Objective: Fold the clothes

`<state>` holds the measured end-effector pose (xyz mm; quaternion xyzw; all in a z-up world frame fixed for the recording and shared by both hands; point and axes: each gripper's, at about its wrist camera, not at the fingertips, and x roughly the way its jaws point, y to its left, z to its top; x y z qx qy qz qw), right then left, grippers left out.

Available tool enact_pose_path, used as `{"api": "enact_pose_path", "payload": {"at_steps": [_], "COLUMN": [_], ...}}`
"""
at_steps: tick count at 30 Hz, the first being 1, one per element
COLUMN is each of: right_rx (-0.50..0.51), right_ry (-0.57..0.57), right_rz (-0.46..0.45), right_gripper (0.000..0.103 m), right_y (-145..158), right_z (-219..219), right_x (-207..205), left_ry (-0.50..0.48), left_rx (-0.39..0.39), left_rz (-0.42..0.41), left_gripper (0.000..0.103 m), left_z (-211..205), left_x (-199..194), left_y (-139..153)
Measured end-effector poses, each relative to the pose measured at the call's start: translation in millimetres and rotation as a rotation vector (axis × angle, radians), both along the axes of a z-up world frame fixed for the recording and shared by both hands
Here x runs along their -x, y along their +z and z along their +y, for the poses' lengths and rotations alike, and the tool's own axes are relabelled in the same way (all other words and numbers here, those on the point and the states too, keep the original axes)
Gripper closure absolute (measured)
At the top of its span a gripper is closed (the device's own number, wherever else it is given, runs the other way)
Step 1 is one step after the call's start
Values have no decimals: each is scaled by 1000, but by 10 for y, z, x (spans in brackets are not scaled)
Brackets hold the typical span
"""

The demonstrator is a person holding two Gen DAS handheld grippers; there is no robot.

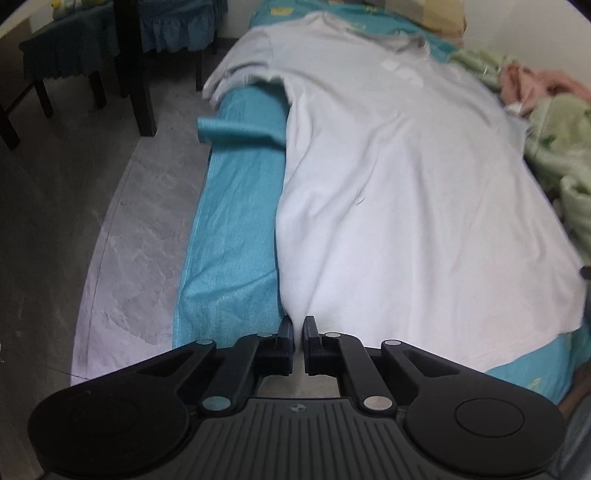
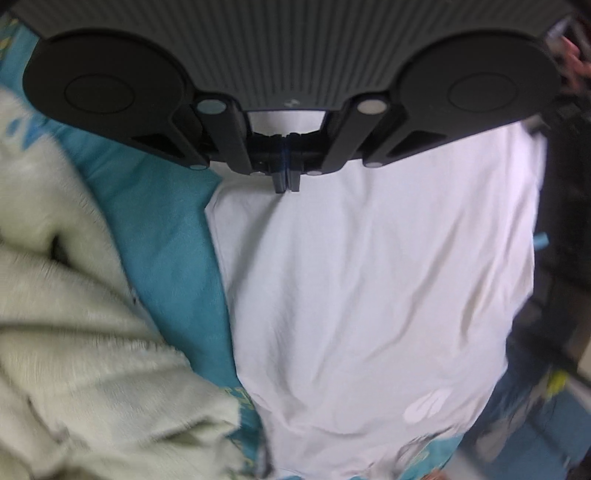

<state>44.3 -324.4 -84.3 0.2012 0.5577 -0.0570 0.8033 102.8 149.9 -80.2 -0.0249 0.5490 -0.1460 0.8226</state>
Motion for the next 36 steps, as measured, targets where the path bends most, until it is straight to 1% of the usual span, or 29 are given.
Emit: {"api": "enact_pose_path", "payload": {"at_steps": [3, 5, 7, 10, 13, 16, 17, 21, 22, 23, 24, 25, 27, 28, 29, 30, 31, 33, 35, 36], "right_rx": [-11, -9, -2, 0, -7, 3, 12, 14, 15, 12, 2, -11, -31, -36, -41, -42, -41, -36, -46, -60], "right_ry": [43, 82, 123, 184, 238, 292, 302, 234, 205, 170, 145, 128, 113, 128, 145, 161, 176, 185, 168, 160], "right_rz": [-23, -36, -47, -50, -39, -25, -24, -82, -98, -115, -114, -101, -64, -33, -4, 11, 17, 32, 77, 101], "right_gripper": [100, 100, 100, 100, 100, 100, 100, 100, 98, 97, 97, 96, 95, 87, 80, 60, 47, 41, 41, 41], "right_y": [204, 346, 466, 568, 584, 552, 532, 556, 565, 572, 556, 525, 442, 377, 313, 262, 217, 96, -98, -208], "right_z": [9, 36, 89, 174, 275, 387, 399, 290, 237, 166, 109, 63, 10, 31, 70, 116, 158, 220, 249, 261], "right_x": [61, 115, 155, 280, 474, 663, 705, 715, 697, 669, 628, 577, 474, 421, 372, 326, 279, 174, 51, -8], "left_ry": [15, 27, 32, 31, 20, 24, 35, 75, 79, 85, 88, 90, 93, 94, 95, 94, 92, 83, 72, 71], "left_rx": [72, 107, 123, 141, 121, 83, 76, 40, 31, 27, 27, 22, -14, -33, -54, -68, -64, -51, -35, -23], "left_rz": [-29, -44, -50, -30, -5, 10, 3, -9, -7, -4, -5, -13, -41, -59, -86, -112, -132, -183, -240, -268], "left_gripper": [99, 100, 100, 100, 100, 99, 99, 97, 93, 85, 82, 78, 71, 63, 59, 58, 56, 55, 48, 47], "left_z": [118, 197, 256, 331, 378, 394, 387, 405, 400, 393, 387, 373, 314, 275, 212, 142, 52, -172, -426, -564], "left_x": [100, 182, 266, 389, 559, 683, 708, 644, 620, 614, 599, 597, 599, 604, 619, 628, 622, 608, 589, 577], "left_y": [338, 544, 709, 866, 937, 893, 876, 769, 747, 744, 740, 755, 810, 841, 884, 924, 957, 1003, 1031, 1020]}}
